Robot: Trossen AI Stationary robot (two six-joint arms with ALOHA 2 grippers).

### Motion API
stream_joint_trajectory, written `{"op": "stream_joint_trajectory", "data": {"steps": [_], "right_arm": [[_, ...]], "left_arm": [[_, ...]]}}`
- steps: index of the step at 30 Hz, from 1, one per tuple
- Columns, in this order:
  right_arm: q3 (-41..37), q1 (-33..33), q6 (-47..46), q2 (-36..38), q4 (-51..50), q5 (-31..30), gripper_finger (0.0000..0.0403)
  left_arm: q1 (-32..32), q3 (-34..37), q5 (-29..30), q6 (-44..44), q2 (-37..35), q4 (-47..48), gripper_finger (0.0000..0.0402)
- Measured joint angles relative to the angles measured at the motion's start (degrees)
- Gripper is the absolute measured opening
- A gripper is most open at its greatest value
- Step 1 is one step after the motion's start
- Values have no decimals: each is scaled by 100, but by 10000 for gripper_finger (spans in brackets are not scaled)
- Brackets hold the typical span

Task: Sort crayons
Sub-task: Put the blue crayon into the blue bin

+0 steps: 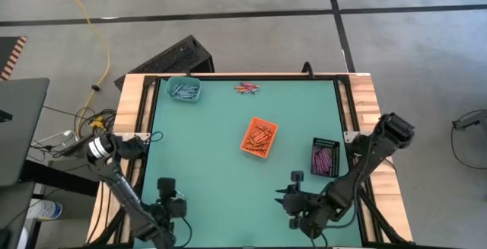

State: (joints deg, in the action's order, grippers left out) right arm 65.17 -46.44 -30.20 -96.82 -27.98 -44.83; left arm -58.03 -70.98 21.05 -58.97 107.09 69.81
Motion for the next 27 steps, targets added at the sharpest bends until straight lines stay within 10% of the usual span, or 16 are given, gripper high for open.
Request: {"op": "stream_joint_trajectory", "data": {"steps": [12, 27], "right_arm": [[0, 280, 541, 0, 469, 392, 118], [0, 223, 630, 0, 384, 439, 118]], "left_arm": [[1321, 321, -1195, 3416, -15, -509, 137], [1763, 772, -1825, 4141, -42, -1341, 66]]}}
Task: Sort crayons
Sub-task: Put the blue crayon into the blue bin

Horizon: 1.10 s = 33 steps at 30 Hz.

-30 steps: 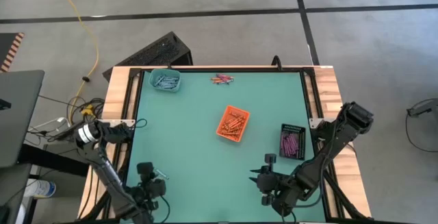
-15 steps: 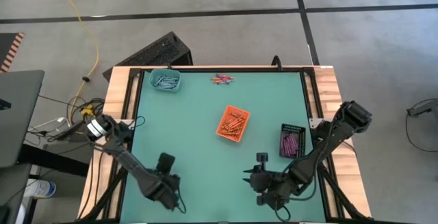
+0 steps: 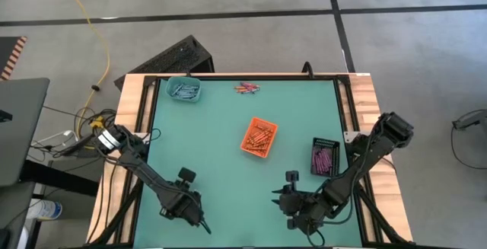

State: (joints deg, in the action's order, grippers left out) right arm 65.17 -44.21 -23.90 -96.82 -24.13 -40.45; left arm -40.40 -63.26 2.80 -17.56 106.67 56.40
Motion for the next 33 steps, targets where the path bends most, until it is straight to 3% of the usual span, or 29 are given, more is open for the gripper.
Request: {"op": "stream_joint_trajectory", "data": {"steps": [4, 15, 19, 25, 33], "right_arm": [[0, 0, 28, 0, 51, -11, 118], [0, 0, 46, 0, 62, -13, 118], [0, 0, 61, 0, 57, -13, 118], [0, 0, 57, 0, 54, -13, 118], [0, 0, 44, 0, 60, -12, 118]], "left_arm": [[-22, 2, 14, 80, 0, -44, 11], [-20, 20, 313, 6, -137, -125, 2], [-8, -171, 891, -25, -393, -24, 1], [68, -409, 2220, -26, -859, 393, 0], [673, -417, 3666, 147, -1441, 596, 0]]}}
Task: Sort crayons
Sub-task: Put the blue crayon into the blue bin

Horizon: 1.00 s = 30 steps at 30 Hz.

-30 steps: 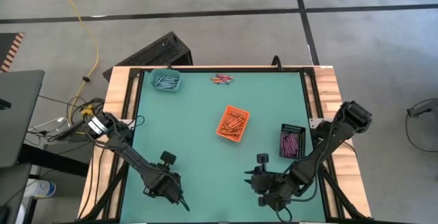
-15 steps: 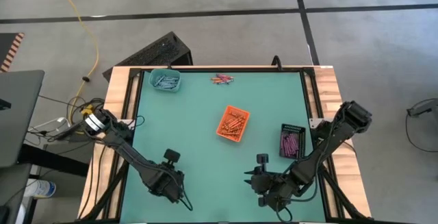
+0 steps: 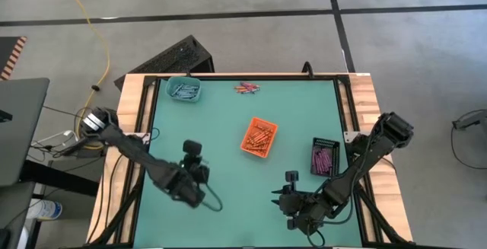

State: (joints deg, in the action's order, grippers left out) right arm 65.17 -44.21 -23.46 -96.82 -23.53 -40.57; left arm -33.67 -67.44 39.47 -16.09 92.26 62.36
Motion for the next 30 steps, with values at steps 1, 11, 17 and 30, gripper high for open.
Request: {"op": "stream_joint_trajectory", "data": {"steps": [1, 11, 17, 30], "right_arm": [[0, 0, 0, 0, 0, 1, 118], [0, 0, 9, 0, -16, 1, 118], [-2, 15, 13, 0, -294, -9, 118], [-4, 315, -2, 0, -715, -176, 118]], "left_arm": [[144, 0, 145, 78, -54, -8, 0], [2362, 0, 439, 1854, -407, -35, 0], [4108, -3, -110, 3356, -419, -400, 0], [6923, -3, -1372, 5931, -410, -1646, 0]]}}
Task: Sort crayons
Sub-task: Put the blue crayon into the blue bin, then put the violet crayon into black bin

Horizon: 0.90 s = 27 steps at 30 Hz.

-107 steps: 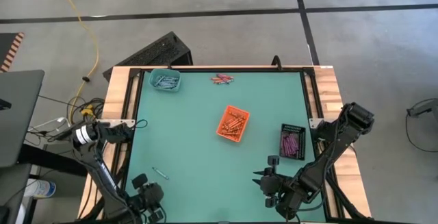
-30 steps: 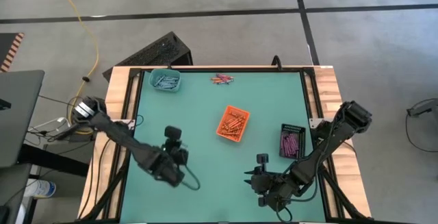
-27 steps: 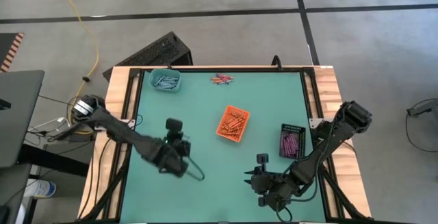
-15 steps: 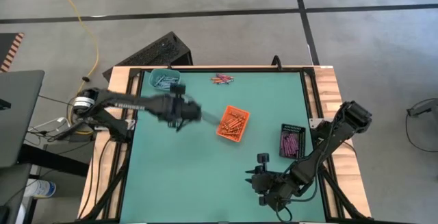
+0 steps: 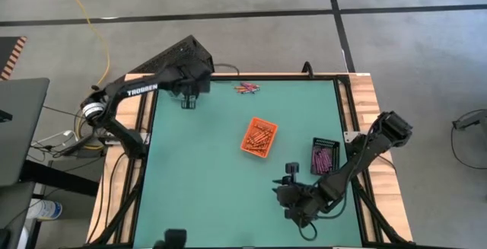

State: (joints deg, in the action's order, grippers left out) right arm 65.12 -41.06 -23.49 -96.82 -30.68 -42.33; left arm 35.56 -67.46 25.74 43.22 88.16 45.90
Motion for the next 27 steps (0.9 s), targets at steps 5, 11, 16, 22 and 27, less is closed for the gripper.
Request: {"op": "stream_joint_trajectory", "data": {"steps": [5, 11, 16, 22, 27], "right_arm": [[0, 117, 2, 0, -88, 0, 118], [0, 315, 13, 0, -169, 0, 118], [0, 449, 142, 0, -192, 11, 118], [0, 558, 170, -1, -241, 26, 118], [0, 561, 150, 0, -330, 4, 118]], "left_arm": [[708, 0, -284, 275, 2, -224, 0], [1316, 17, -966, 225, 4, -383, 1], [1582, 17, -1347, 132, 41, -392, 35], [1637, 24, -1308, -184, 439, -447, 121], [1573, 28, -1264, -747, 673, -683, 175]]}}
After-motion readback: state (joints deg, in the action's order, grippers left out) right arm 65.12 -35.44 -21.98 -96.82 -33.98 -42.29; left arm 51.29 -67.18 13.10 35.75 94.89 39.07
